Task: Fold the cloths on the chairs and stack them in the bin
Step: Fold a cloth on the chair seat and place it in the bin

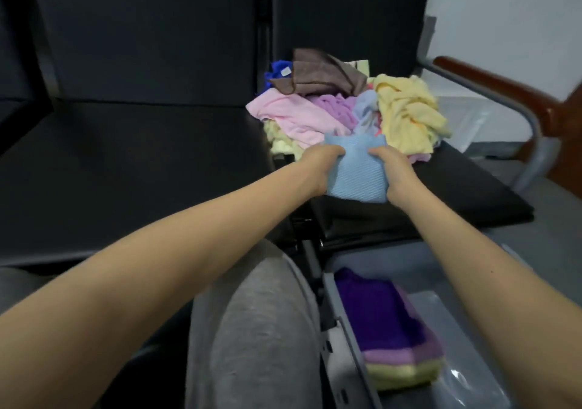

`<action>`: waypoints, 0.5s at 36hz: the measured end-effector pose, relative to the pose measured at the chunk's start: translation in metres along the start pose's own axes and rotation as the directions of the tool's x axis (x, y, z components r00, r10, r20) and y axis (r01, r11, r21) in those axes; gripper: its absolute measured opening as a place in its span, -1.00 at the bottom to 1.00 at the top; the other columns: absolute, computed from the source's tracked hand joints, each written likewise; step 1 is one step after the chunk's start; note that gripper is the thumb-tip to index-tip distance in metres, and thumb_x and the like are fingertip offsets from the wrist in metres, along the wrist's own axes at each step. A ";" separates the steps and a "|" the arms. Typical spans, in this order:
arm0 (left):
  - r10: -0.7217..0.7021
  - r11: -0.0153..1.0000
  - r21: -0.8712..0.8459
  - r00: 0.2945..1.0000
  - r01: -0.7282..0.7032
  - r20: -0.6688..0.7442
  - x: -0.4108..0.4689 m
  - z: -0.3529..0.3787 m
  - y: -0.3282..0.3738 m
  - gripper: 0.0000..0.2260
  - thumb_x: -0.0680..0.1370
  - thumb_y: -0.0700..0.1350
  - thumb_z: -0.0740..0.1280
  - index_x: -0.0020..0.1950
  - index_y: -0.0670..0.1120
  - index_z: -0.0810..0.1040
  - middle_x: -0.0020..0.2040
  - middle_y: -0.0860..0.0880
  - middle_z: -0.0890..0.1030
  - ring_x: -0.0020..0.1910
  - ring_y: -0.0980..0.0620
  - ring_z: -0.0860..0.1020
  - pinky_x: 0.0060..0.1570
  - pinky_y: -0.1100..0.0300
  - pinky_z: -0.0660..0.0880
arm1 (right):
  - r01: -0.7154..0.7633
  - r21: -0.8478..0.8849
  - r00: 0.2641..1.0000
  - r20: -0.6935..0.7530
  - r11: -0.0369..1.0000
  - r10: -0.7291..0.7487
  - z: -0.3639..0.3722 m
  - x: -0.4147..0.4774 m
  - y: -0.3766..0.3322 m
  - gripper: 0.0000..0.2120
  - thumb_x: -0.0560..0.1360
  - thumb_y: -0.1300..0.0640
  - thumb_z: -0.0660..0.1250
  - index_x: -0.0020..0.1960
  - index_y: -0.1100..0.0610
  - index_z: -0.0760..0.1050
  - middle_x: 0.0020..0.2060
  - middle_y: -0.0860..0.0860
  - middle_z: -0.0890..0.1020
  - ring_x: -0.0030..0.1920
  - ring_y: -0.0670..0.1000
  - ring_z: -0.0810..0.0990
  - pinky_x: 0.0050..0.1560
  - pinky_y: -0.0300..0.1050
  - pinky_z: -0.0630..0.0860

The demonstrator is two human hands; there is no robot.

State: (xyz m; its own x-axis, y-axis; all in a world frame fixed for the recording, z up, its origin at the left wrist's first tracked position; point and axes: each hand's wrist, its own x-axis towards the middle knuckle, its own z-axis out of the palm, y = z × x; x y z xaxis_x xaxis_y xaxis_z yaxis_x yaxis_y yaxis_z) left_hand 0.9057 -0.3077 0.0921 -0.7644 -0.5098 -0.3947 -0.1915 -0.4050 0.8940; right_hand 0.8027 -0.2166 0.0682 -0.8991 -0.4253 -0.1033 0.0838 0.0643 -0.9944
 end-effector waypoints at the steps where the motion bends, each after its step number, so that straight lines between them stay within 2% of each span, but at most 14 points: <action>1: 0.005 1.000 0.002 1.000 -0.005 0.016 0.000 0.014 -0.007 -0.79 0.59 -0.21 0.23 0.21 -0.20 0.48 -0.04 -0.14 0.55 -0.26 -0.02 0.47 -0.28 0.19 0.42 | 0.002 -0.009 1.000 0.000 1.000 -0.002 -0.017 -0.003 0.002 -0.88 0.53 0.23 0.26 -0.14 0.05 0.48 -0.22 0.01 0.58 -0.21 -0.01 0.55 -0.18 -0.16 0.49; 3: -0.005 0.999 0.039 0.999 0.004 0.039 0.000 0.040 -0.022 -0.71 0.57 -0.23 0.23 0.30 -0.20 0.44 0.03 -0.15 0.53 -0.13 -0.05 0.48 -0.15 0.17 0.41 | 0.027 -0.016 1.000 -0.006 0.999 -0.027 -0.050 -0.007 0.008 -0.84 0.53 0.31 0.25 -0.14 0.09 0.48 -0.24 0.01 0.60 -0.28 -0.06 0.60 -0.29 -0.23 0.52; 4: -0.016 0.998 0.058 0.999 0.013 0.052 -0.001 0.052 -0.031 -0.70 0.57 -0.24 0.23 0.31 -0.21 0.44 -0.01 -0.14 0.51 -0.09 -0.04 0.47 -0.12 0.17 0.39 | 0.027 -0.020 1.000 -0.016 0.999 -0.027 -0.065 -0.010 0.012 -0.84 0.53 0.34 0.24 -0.13 0.11 0.48 -0.25 0.02 0.61 -0.33 -0.08 0.62 -0.33 -0.25 0.53; 6: -0.053 0.997 0.059 0.996 0.049 0.068 -0.004 0.072 -0.049 -0.73 0.57 -0.27 0.22 0.27 -0.24 0.44 -0.13 -0.12 0.50 -0.14 -0.04 0.47 -0.17 0.18 0.40 | -0.017 -0.041 1.000 -0.015 0.999 0.016 -0.093 -0.016 0.022 -0.87 0.53 0.34 0.23 -0.07 0.14 0.47 -0.22 0.05 0.60 -0.32 -0.07 0.63 -0.32 -0.22 0.54; 8: -0.126 0.991 0.059 0.988 0.121 0.089 -0.008 0.084 -0.067 -0.81 0.58 -0.29 0.21 0.18 -0.23 0.46 -0.13 -0.13 0.50 -0.21 -0.07 0.49 -0.22 0.16 0.45 | -0.097 -0.051 0.995 0.021 0.994 0.098 -0.118 -0.023 0.036 -0.87 0.48 0.33 0.28 -0.03 0.15 0.47 -0.15 0.09 0.60 -0.17 0.04 0.60 -0.18 -0.11 0.54; 9: -0.156 0.986 0.076 0.982 0.149 0.109 -0.010 0.089 -0.077 -0.89 0.59 -0.29 0.19 0.05 -0.22 0.48 -0.14 -0.13 0.50 -0.24 -0.07 0.48 -0.23 0.17 0.45 | -0.143 -0.042 0.989 0.042 0.989 0.144 -0.130 -0.027 0.045 -0.81 0.40 0.32 0.33 -0.01 0.16 0.48 -0.12 0.11 0.60 -0.11 0.08 0.59 -0.11 -0.08 0.53; 10: -0.158 0.984 0.096 0.980 0.147 0.122 -0.010 0.093 -0.088 -0.87 0.60 -0.31 0.16 -0.09 -0.19 0.46 -0.19 -0.11 0.49 -0.29 -0.05 0.46 -0.28 0.18 0.43 | -0.188 -0.027 0.980 0.065 0.982 0.190 -0.141 -0.033 0.053 -0.72 0.31 0.30 0.33 0.02 0.17 0.49 -0.08 0.12 0.61 -0.06 0.10 0.58 -0.06 -0.06 0.52; 12: -0.066 0.985 0.169 0.990 0.045 0.126 -0.004 0.101 -0.110 -0.74 0.55 -0.35 0.15 -0.28 -0.07 0.36 -0.31 -0.05 0.43 -0.36 0.01 0.39 -0.34 0.19 0.35 | -0.271 -0.051 0.956 0.102 0.961 0.275 -0.159 -0.041 0.072 -0.53 0.24 0.25 0.28 0.16 0.21 0.48 0.02 0.15 0.61 -0.01 0.10 0.59 -0.05 -0.06 0.54; 14: 0.048 0.954 0.291 0.993 -0.078 0.107 -0.002 0.101 -0.124 -0.73 0.52 -0.31 0.17 -0.33 -0.05 0.27 -0.38 -0.01 0.37 -0.39 0.01 0.33 -0.37 0.18 0.27 | -0.331 -0.125 0.928 0.133 0.935 0.347 -0.168 -0.047 0.090 -0.47 0.27 0.24 0.29 0.25 0.20 0.45 0.07 0.14 0.62 -0.02 0.08 0.61 -0.12 -0.08 0.57; 16: 0.079 0.913 0.390 0.990 -0.120 0.120 -0.003 0.098 -0.135 -0.73 0.51 -0.29 0.17 -0.34 -0.05 0.25 -0.40 0.01 0.34 -0.36 -0.02 0.33 -0.38 0.18 0.24 | -0.376 -0.162 0.905 0.149 0.912 0.399 -0.171 -0.046 0.109 -0.56 0.37 0.29 0.31 0.26 0.21 0.44 0.05 0.13 0.63 -0.06 0.06 0.64 -0.15 -0.08 0.60; 18: 0.064 0.873 0.473 0.990 -0.116 0.125 -0.002 0.094 -0.145 -0.75 0.47 -0.33 0.15 -0.33 -0.05 0.29 -0.38 0.00 0.37 -0.29 -0.05 0.37 -0.33 0.19 0.28 | -0.398 -0.201 0.895 0.128 0.895 0.427 -0.169 -0.042 0.125 -0.65 0.47 0.36 0.28 0.25 0.26 0.44 0.03 0.17 0.64 -0.03 0.11 0.65 -0.07 -0.01 0.60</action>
State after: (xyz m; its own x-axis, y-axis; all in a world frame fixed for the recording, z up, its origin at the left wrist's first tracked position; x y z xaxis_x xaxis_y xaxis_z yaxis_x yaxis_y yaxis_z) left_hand 0.8767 -0.1765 -0.0169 -0.8459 -0.4359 -0.3074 -0.3699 0.0642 0.9269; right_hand 0.7787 -0.0384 -0.0482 -0.7138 -0.4691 -0.5201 0.3471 0.4080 -0.8444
